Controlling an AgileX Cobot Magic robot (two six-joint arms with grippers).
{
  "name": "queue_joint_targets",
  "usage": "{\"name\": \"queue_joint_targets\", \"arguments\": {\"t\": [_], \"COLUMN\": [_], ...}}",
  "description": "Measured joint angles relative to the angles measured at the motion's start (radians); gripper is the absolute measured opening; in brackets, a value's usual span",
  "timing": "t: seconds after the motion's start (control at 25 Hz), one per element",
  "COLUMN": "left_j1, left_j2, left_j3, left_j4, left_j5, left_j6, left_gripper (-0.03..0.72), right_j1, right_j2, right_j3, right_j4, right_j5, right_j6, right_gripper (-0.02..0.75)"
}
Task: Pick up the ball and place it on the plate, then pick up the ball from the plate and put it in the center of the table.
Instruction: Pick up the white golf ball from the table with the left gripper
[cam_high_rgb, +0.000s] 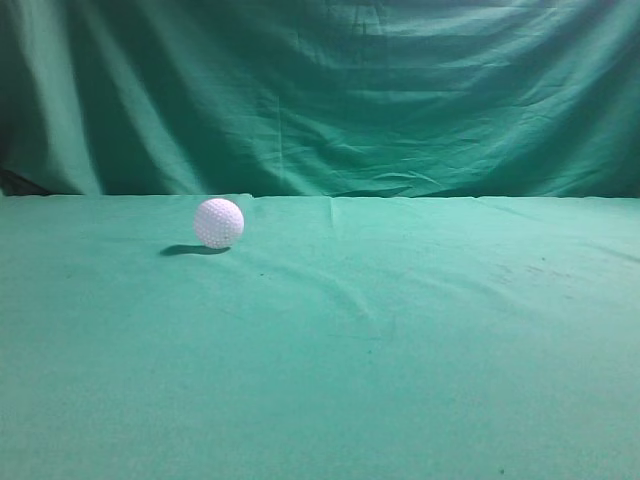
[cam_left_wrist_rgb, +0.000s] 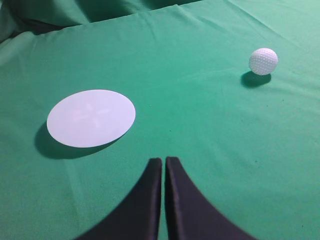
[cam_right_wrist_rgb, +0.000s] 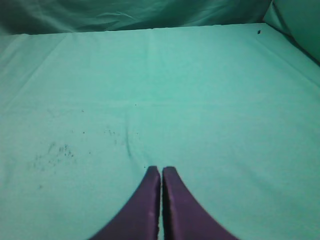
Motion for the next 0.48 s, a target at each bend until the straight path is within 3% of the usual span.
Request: {"name": "queue_joint_targets", "arguments": {"t": [0.48], "left_j1": [0.000], "left_j2": [0.000], "left_j3": [0.000], "left_j4": [0.000], "left_j5": [0.000], "left_j6": [0.000], "left_gripper": [0.000], "right_j1": [0.000], "right_j2": [0.000], "right_j3": [0.000], "right_j4": [0.000], "right_j5": [0.000], "right_j6": [0.000], "right_gripper": [0.000]}}
